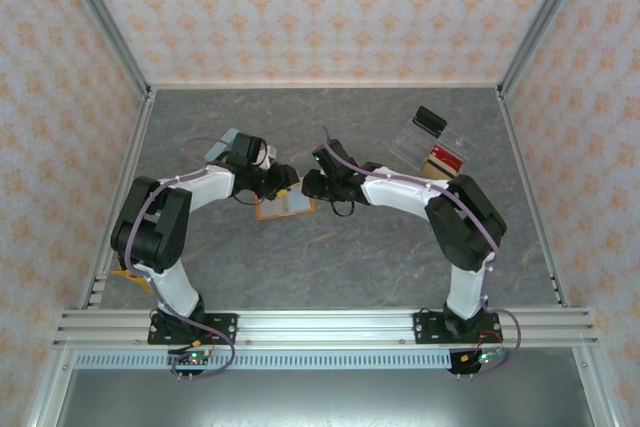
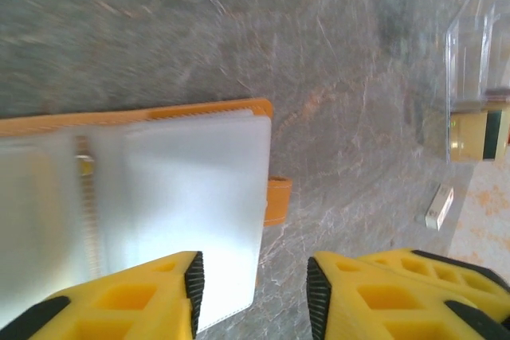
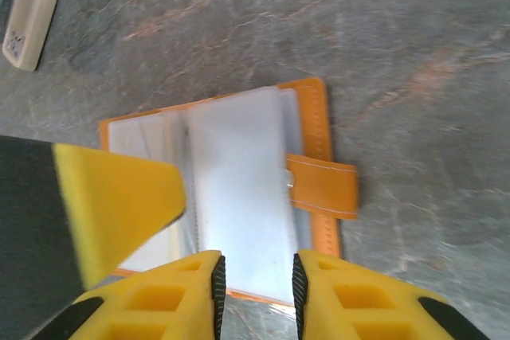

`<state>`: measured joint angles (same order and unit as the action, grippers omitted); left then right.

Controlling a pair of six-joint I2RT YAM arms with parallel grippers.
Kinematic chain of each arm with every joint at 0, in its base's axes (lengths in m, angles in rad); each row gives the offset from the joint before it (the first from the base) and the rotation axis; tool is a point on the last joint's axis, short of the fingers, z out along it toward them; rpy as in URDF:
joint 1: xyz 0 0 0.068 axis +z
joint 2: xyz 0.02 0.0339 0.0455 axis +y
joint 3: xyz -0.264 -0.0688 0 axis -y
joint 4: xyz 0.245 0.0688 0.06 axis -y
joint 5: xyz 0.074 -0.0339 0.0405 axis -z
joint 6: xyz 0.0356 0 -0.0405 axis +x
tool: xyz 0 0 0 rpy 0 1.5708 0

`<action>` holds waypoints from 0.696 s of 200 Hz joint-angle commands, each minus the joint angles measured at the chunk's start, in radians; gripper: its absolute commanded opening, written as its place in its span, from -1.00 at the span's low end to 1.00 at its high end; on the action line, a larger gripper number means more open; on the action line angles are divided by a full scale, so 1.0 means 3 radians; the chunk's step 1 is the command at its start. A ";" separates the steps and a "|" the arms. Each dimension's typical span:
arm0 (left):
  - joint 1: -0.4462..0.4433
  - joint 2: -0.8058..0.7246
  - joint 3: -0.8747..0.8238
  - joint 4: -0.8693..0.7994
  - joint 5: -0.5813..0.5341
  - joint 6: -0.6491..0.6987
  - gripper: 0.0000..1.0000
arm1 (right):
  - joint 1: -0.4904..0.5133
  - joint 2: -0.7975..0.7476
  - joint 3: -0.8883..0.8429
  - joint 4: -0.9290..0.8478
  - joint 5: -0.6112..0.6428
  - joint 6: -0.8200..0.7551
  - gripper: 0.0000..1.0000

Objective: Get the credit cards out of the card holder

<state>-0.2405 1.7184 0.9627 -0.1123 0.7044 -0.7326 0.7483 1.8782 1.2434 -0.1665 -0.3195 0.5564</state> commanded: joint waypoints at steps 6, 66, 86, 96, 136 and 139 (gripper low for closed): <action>0.0180 -0.0396 -0.0123 -0.0453 -0.0440 0.0148 -0.25 | 0.0045 0.0273 0.0266 -0.0197 -0.0116 -0.0079 -0.42; 0.0346 -0.0603 -0.0376 -0.0777 -0.0677 0.0269 -0.22 | 0.0047 0.0556 0.0525 -0.0486 -0.0083 -0.0115 -0.43; 0.0341 -0.0511 -0.0362 -0.0740 -0.0559 0.0299 -0.26 | 0.0046 0.0617 0.0560 -0.0560 -0.0046 -0.0111 -0.43; 0.0338 -0.0458 -0.0336 -0.0745 -0.0538 0.0319 -0.27 | 0.0046 0.0651 0.0580 -0.0591 -0.0041 -0.0114 -0.43; 0.0339 -0.0284 -0.0248 -0.0771 -0.0530 0.0379 -0.31 | 0.0046 0.0736 0.0621 -0.0665 -0.0034 -0.0113 -0.43; 0.0339 -0.0273 -0.0243 -0.0775 -0.0532 0.0381 -0.31 | 0.0047 0.0742 0.0621 -0.0668 -0.0030 -0.0109 -0.43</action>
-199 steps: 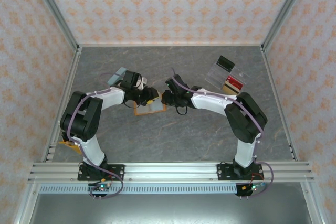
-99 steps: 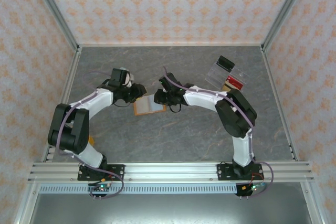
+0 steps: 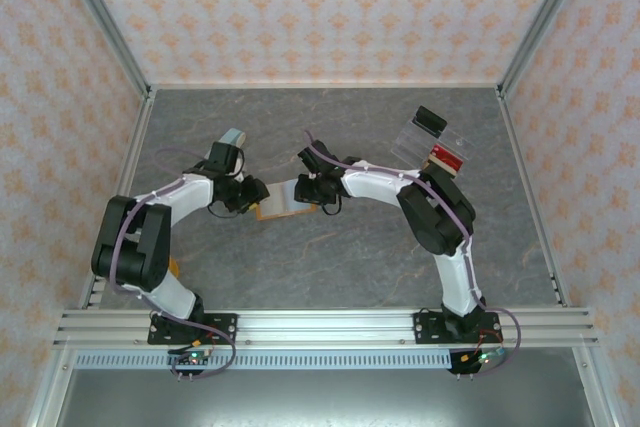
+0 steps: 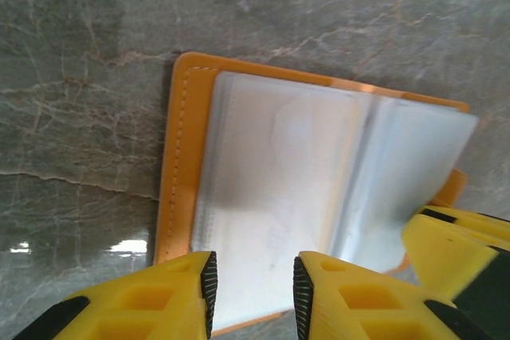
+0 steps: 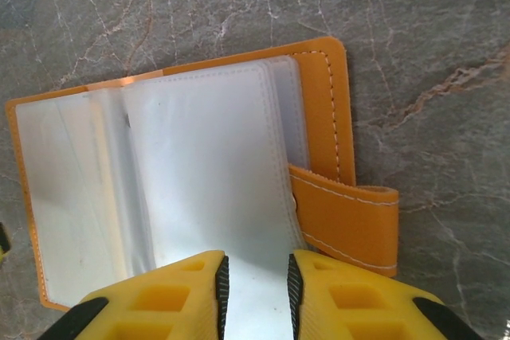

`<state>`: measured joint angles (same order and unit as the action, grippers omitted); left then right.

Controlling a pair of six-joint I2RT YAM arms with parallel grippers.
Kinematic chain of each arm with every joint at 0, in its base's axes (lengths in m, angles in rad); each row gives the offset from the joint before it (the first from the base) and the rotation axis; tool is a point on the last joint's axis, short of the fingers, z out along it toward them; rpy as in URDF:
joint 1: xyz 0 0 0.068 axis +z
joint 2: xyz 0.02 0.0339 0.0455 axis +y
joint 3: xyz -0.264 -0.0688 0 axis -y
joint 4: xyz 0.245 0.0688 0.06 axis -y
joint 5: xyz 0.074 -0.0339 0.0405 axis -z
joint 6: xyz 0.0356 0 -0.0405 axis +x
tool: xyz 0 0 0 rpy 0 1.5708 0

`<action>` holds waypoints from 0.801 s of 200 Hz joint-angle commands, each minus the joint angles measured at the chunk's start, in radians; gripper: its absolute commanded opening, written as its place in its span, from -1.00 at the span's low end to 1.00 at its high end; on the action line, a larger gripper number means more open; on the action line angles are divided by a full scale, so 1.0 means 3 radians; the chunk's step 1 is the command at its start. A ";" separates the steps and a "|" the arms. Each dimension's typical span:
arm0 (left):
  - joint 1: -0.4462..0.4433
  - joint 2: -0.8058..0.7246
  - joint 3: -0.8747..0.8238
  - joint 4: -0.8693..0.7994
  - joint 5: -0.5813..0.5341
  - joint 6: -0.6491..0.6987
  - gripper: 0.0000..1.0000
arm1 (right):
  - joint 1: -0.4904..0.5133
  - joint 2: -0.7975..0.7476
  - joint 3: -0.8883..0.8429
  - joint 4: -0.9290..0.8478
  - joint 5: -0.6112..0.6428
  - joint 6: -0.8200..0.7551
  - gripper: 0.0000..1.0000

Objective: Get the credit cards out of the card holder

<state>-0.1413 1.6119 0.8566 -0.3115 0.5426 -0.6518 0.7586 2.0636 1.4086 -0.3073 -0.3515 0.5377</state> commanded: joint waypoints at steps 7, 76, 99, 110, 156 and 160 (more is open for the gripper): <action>0.0009 0.0099 0.0119 -0.0118 -0.0002 0.0112 -0.31 | 0.0013 0.0128 0.0073 -0.0203 0.0075 -0.0049 -0.43; 0.0007 0.0282 0.0168 -0.0023 0.0148 0.0127 -0.44 | 0.0013 0.0176 0.0082 -0.0244 0.0062 -0.0064 -0.43; 0.0001 0.0314 0.0191 -0.0028 0.0144 0.0132 -0.43 | 0.0013 0.0192 0.0077 -0.0249 0.0047 -0.0068 -0.44; -0.0004 0.0326 0.0200 -0.0027 0.0154 0.0135 -0.41 | 0.0013 0.0209 0.0085 -0.0259 0.0038 -0.0066 -0.44; -0.0090 0.0433 0.0233 0.0129 0.0436 0.0119 -0.40 | 0.0013 0.0249 0.0106 -0.0285 0.0009 -0.0069 -0.44; -0.0096 0.0438 0.0236 0.0167 0.0472 0.0113 -0.40 | 0.0010 0.0248 0.0104 -0.0285 0.0007 -0.0073 -0.44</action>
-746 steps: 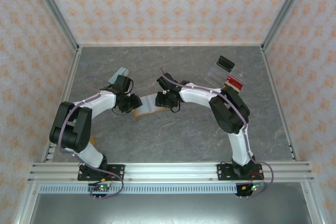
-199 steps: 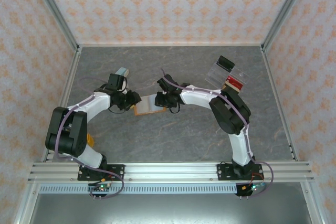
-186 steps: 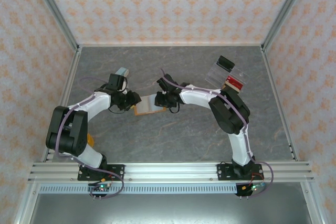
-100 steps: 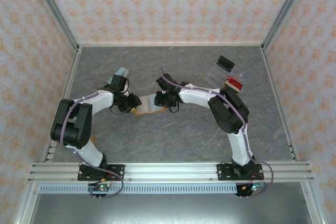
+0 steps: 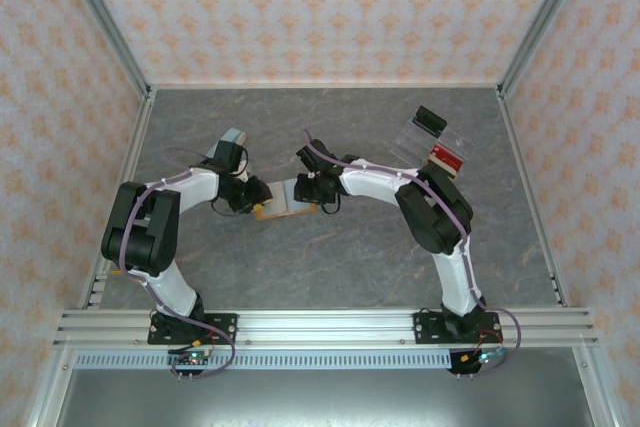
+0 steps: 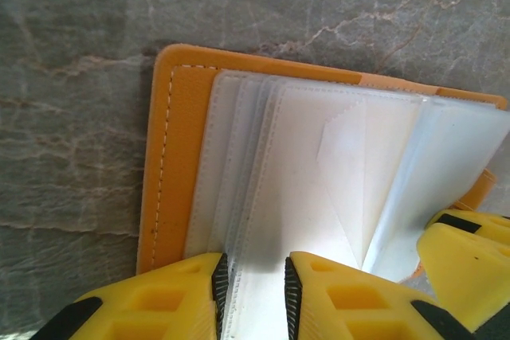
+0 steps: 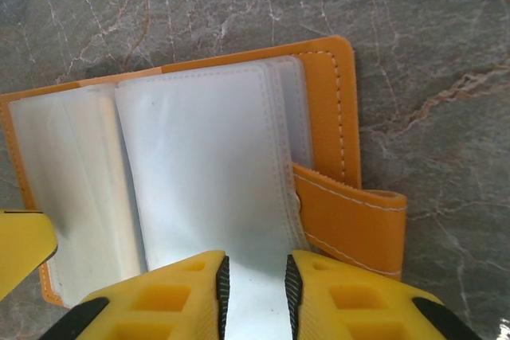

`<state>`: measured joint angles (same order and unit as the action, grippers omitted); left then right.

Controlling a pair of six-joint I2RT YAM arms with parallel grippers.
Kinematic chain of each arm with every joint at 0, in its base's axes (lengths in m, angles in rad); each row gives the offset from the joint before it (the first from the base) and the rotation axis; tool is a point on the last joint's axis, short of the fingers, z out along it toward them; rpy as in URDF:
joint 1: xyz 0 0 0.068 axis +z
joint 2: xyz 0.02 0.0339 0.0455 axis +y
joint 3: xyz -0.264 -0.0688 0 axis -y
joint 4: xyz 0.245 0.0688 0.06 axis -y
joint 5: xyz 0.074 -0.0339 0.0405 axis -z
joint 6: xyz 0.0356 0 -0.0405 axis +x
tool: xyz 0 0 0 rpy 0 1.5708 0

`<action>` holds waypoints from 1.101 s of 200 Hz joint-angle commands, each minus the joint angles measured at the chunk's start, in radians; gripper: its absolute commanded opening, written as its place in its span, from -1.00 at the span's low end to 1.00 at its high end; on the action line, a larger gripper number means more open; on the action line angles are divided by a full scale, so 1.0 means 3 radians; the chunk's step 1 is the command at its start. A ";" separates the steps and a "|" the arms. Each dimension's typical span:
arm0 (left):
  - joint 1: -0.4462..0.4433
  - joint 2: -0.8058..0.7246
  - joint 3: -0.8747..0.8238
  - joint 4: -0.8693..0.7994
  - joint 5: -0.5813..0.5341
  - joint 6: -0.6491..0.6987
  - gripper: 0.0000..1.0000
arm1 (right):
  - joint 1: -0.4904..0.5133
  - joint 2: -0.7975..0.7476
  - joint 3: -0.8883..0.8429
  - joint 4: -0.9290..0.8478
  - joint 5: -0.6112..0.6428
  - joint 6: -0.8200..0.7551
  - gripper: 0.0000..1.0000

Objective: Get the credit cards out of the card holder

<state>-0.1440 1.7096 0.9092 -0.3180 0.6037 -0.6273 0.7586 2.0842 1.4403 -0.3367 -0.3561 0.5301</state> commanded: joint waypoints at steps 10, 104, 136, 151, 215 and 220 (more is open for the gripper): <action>-0.0104 0.0128 0.0072 0.0247 0.0339 0.0012 -0.40 | 0.0013 0.0177 -0.0004 -0.0187 0.0021 -0.0046 -0.44; -0.0193 0.0103 0.0151 0.0499 0.0620 -0.0051 -0.47 | 0.0010 0.0157 -0.0019 -0.0187 0.0051 -0.0037 -0.54; -0.0194 0.0050 0.0135 0.0563 0.0682 -0.0058 -0.52 | 0.0010 0.0149 -0.0026 -0.0187 0.0072 -0.0025 -0.56; -0.0195 0.0032 0.0139 0.0559 0.0682 -0.0044 -0.53 | 0.0013 0.0141 -0.0030 -0.0180 0.0078 -0.0019 -0.57; -0.0194 -0.0028 0.0089 0.0605 0.0734 -0.0002 -0.61 | 0.0013 0.0112 -0.0047 -0.0156 0.0089 -0.0012 -0.63; -0.0192 -0.0032 0.0092 0.0597 0.0735 0.0007 -0.63 | 0.0013 0.0114 -0.0053 -0.0151 0.0088 -0.0013 -0.64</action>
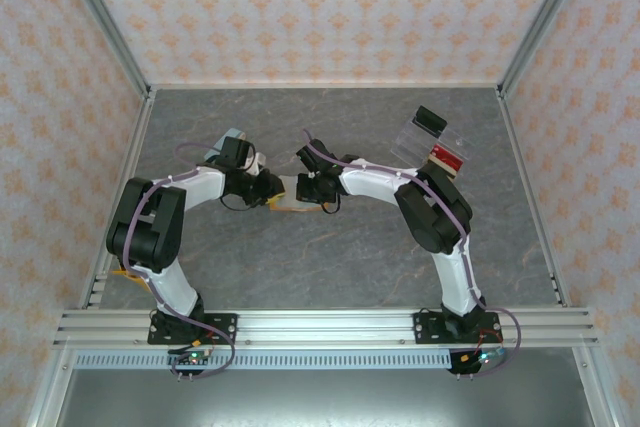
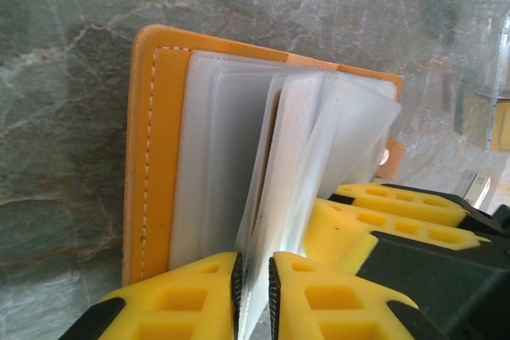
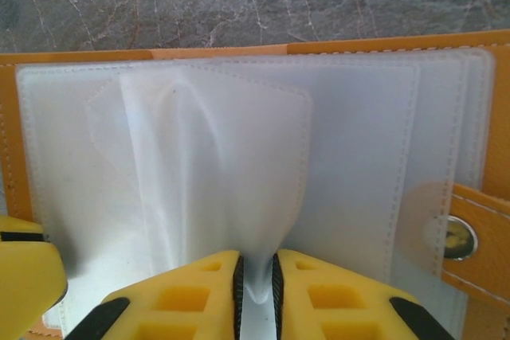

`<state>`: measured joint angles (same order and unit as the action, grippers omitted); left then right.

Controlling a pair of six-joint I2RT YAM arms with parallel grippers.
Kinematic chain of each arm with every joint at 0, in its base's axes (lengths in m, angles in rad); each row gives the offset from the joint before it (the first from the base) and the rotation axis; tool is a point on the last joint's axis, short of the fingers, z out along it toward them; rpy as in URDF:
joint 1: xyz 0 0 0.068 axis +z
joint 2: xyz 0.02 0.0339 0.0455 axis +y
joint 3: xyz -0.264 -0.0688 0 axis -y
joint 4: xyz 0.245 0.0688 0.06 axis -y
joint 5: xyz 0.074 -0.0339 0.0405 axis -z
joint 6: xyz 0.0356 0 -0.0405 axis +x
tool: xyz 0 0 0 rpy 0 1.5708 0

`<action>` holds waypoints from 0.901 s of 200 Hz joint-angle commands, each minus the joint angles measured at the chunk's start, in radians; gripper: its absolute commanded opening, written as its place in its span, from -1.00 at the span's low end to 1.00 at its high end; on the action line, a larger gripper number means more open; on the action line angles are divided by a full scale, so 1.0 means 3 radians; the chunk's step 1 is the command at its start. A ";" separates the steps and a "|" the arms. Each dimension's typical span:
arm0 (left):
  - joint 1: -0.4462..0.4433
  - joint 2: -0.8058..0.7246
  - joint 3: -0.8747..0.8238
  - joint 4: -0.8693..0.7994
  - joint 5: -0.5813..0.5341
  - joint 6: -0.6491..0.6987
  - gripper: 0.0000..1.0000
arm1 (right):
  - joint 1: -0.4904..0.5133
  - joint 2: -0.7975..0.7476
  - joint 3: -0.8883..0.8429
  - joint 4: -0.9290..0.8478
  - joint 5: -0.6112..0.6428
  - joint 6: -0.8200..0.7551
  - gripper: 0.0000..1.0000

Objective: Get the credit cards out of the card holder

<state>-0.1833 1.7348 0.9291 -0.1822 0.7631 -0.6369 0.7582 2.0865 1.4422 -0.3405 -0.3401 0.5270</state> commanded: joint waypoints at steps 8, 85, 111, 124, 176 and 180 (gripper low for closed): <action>-0.0065 -0.0122 0.0025 0.0141 0.0207 0.0052 -0.65 | 0.0014 0.0103 -0.0059 -0.0133 0.0034 0.0005 -0.65; -0.0081 -0.0043 0.0055 0.0165 0.0174 0.0052 -0.53 | 0.0014 0.0107 -0.0065 -0.0081 -0.0006 0.0025 -0.74; -0.0105 -0.0010 0.0119 0.0046 0.0067 0.0109 -0.45 | 0.0010 0.0106 -0.0071 -0.0034 -0.0052 0.0034 -0.75; -0.0112 0.0015 0.0148 0.0001 0.0035 0.0131 -0.42 | 0.0007 0.0102 -0.0076 -0.0021 -0.0062 0.0029 -0.75; -0.0136 0.0108 0.0230 -0.0129 -0.0088 0.0192 -0.55 | 0.0009 0.0084 -0.0093 0.0051 -0.0109 0.0039 -0.76; -0.0138 0.0113 0.0239 -0.0141 -0.0099 0.0199 -0.56 | 0.0009 0.0078 -0.0102 0.0060 -0.0109 0.0041 -0.76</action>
<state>-0.2108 1.7397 0.9741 -0.1783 0.7715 -0.6086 0.7559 2.0880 1.4380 -0.3313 -0.3515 0.5282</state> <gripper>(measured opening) 0.239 0.123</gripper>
